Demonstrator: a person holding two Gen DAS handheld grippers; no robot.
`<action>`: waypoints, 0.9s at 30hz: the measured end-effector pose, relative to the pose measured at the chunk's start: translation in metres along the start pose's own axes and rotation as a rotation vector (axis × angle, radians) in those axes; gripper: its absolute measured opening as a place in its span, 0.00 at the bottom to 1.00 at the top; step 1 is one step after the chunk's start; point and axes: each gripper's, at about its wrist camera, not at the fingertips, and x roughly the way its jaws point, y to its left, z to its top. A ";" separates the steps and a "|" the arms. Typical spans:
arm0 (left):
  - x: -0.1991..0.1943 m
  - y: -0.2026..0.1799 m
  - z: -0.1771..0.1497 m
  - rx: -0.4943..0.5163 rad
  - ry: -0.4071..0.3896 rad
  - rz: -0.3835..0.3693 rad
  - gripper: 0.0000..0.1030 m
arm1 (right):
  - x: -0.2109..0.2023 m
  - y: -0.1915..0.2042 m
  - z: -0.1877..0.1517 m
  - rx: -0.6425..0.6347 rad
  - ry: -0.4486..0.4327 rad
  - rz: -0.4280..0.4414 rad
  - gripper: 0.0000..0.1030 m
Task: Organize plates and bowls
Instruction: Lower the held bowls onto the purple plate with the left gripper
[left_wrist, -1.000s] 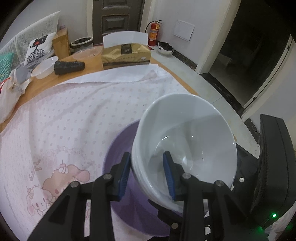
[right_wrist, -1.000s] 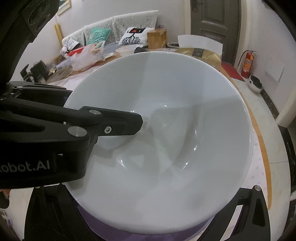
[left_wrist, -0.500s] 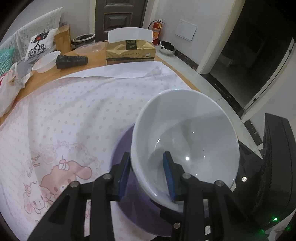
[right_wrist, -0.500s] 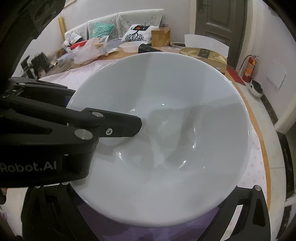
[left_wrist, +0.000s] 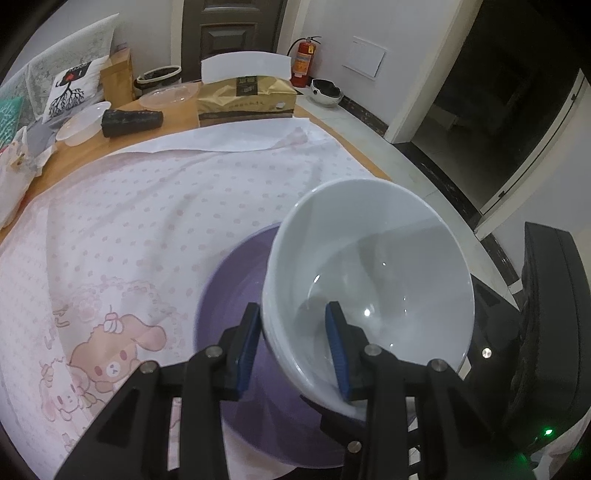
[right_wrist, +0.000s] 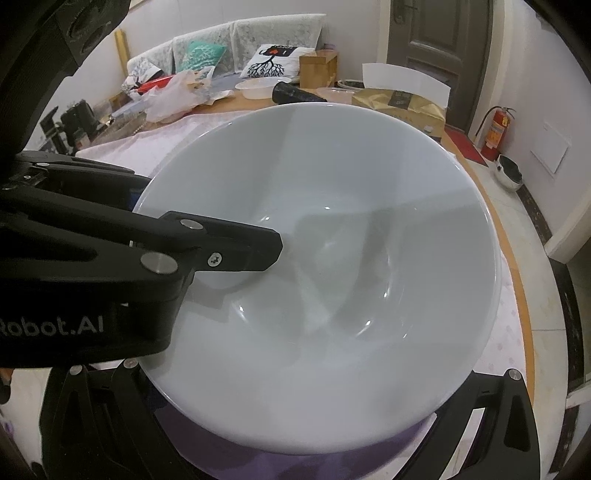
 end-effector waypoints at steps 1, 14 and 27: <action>0.001 -0.001 0.001 0.001 0.000 -0.001 0.31 | -0.001 -0.001 -0.001 0.001 -0.001 -0.001 0.97; 0.002 -0.004 0.002 0.016 0.006 0.019 0.31 | -0.004 -0.003 -0.005 -0.007 -0.006 0.004 0.97; -0.016 -0.005 0.000 0.021 -0.049 0.066 0.44 | -0.015 -0.002 -0.007 0.003 -0.002 -0.003 0.97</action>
